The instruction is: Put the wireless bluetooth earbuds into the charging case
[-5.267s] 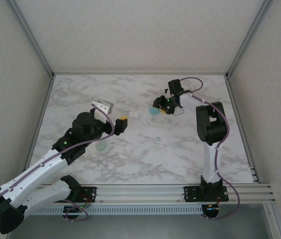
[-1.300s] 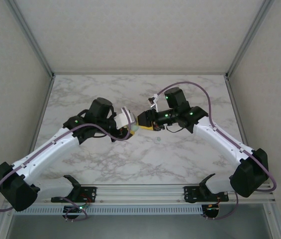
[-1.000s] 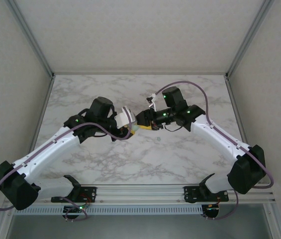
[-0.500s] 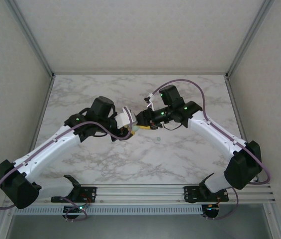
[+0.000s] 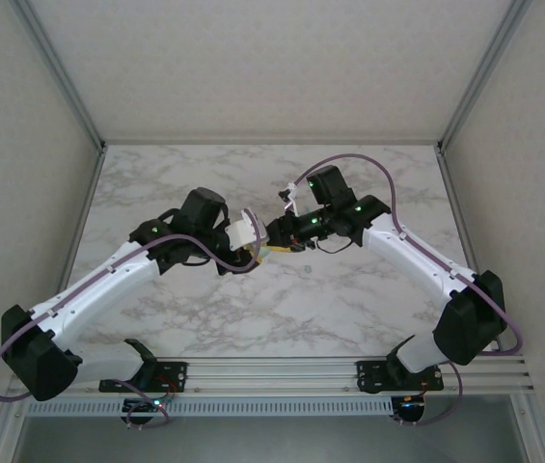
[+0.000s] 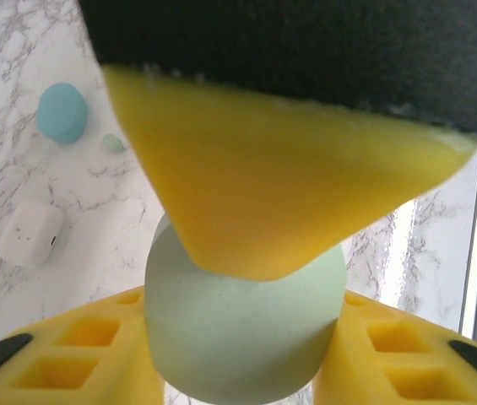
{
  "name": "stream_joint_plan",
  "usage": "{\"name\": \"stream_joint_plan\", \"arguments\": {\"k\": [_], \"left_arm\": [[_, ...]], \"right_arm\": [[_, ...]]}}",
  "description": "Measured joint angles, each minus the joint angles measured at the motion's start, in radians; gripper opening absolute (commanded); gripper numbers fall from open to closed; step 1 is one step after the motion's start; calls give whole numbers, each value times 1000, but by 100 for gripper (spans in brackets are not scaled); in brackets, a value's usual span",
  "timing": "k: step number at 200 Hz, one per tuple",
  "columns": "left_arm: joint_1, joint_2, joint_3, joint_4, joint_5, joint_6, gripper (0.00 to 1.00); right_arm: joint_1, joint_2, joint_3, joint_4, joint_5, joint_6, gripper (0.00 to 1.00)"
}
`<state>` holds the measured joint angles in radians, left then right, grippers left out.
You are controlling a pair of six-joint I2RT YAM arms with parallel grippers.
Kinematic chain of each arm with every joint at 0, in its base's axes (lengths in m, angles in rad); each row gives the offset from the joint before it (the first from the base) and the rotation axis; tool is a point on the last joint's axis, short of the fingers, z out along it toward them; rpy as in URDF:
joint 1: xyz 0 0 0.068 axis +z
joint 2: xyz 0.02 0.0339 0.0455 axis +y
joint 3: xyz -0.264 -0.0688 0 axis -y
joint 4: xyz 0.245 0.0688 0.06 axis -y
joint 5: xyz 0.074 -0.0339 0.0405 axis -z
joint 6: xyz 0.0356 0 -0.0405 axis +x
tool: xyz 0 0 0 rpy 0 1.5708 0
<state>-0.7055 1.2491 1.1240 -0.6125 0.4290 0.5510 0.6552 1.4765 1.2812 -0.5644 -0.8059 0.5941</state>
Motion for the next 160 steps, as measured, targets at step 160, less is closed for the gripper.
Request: {"name": "stream_joint_plan", "arguments": {"k": [160], "left_arm": [[237, -201, -399, 1006, 261, -580, 67]], "right_arm": [[-205, -127, -339, 1055, -181, 778, 18]]}}
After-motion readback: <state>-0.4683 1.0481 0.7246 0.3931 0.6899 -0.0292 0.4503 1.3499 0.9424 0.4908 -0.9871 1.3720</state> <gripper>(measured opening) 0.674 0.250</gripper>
